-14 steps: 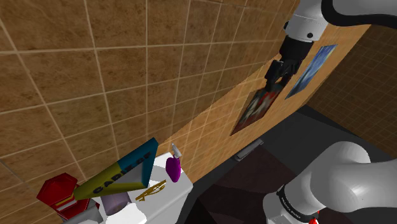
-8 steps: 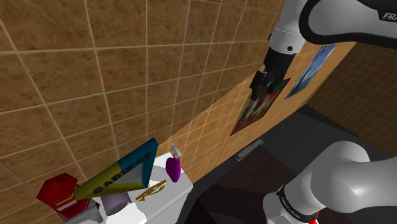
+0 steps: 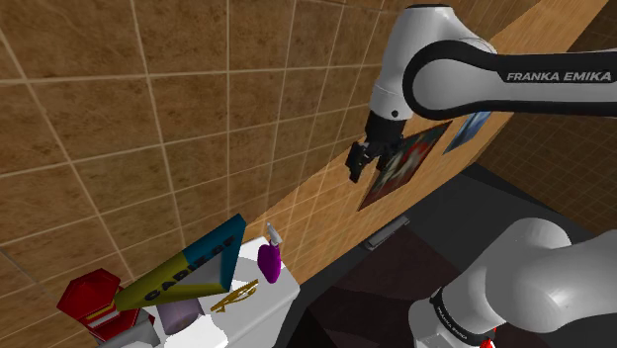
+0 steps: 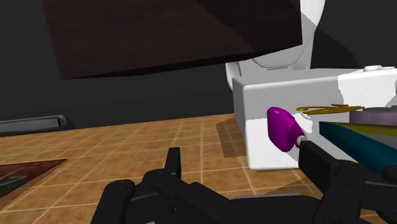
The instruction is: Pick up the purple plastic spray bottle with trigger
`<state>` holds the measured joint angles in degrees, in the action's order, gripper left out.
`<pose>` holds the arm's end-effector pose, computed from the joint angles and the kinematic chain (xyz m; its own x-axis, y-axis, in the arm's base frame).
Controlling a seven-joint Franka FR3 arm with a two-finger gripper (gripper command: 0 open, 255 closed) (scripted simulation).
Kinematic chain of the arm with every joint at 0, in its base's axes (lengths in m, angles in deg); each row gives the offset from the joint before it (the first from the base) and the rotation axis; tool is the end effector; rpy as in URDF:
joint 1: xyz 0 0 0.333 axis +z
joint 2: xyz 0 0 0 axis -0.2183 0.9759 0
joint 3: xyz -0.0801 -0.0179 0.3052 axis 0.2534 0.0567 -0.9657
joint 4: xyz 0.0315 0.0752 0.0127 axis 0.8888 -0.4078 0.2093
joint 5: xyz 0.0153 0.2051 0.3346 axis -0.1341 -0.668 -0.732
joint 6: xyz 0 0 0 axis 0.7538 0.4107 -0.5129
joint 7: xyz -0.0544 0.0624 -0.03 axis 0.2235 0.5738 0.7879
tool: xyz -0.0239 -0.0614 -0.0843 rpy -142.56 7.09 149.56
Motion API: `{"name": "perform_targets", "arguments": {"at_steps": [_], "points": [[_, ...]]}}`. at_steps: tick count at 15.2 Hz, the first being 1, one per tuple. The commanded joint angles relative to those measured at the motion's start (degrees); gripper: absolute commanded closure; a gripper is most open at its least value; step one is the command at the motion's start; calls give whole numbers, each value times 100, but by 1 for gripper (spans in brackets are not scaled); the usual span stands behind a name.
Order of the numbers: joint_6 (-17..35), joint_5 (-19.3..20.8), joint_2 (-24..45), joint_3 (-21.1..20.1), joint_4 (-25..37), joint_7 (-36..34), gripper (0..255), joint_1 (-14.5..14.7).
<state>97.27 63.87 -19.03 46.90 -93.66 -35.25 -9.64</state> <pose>0.3534 0.0668 0.4706 0.9919 -0.0996 -0.0790 -0.0968 -0.9946 0.0388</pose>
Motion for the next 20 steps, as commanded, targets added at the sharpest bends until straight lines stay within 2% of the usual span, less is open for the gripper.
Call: {"name": "perform_targets", "arguments": {"at_steps": [1,11,20], "points": [[380,-73,349,-132,-30,-147,0,48],[2065,-172,2253,-793,145,-974,0,263],[3195,398,4305,-1106,971,-1952,0,502]]}}
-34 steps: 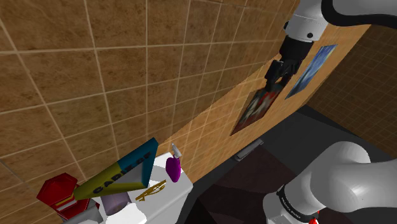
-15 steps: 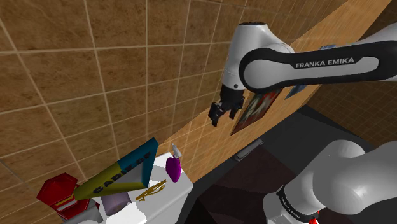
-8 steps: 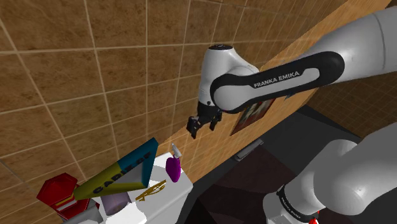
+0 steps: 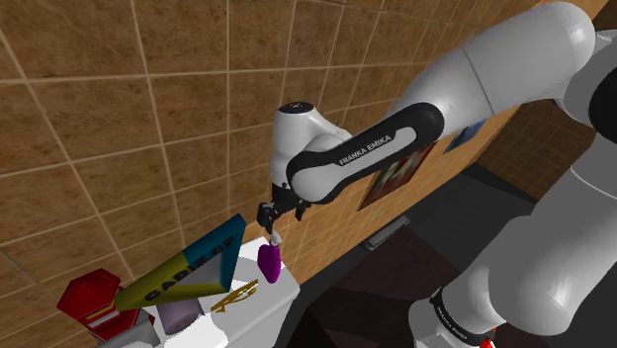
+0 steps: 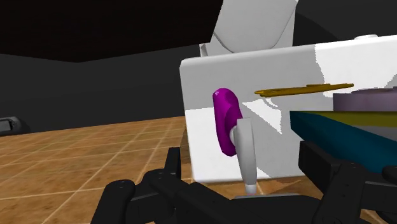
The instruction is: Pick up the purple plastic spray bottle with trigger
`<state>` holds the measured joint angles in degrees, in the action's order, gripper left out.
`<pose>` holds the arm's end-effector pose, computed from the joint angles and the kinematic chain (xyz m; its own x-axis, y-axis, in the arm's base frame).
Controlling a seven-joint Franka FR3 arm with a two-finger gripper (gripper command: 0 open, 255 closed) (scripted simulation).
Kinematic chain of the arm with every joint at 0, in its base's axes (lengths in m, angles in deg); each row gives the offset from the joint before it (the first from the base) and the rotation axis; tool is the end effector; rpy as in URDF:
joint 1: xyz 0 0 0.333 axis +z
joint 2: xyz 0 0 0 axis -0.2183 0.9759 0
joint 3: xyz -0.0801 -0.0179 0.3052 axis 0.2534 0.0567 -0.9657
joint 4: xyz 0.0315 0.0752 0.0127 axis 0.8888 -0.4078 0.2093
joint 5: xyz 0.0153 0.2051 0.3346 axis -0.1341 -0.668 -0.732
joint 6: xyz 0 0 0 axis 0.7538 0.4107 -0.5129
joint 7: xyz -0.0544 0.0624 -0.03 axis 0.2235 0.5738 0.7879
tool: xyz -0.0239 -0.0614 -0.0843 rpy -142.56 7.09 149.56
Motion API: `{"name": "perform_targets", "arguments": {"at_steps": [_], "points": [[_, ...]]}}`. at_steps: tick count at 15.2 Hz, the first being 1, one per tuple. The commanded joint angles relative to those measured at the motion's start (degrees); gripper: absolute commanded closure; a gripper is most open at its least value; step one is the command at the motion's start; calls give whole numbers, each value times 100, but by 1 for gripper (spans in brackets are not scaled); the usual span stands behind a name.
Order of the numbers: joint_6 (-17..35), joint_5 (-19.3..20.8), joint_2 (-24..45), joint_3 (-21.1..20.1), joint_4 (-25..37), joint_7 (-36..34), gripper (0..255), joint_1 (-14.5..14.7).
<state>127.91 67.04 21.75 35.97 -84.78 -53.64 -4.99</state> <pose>0.4483 0.2137 0.2723 0.9892 -0.1057 -0.1016 -0.1037 -0.9943 0.0248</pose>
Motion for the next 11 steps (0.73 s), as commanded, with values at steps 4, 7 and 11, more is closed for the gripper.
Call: {"name": "perform_targets", "arguments": {"at_steps": [4,7,11], "points": [[431,262,654,30,189,-281,0,116],[640,363,866,74,183,-346,0,146],[747,417,980,101,184,-381,0,165]]}}
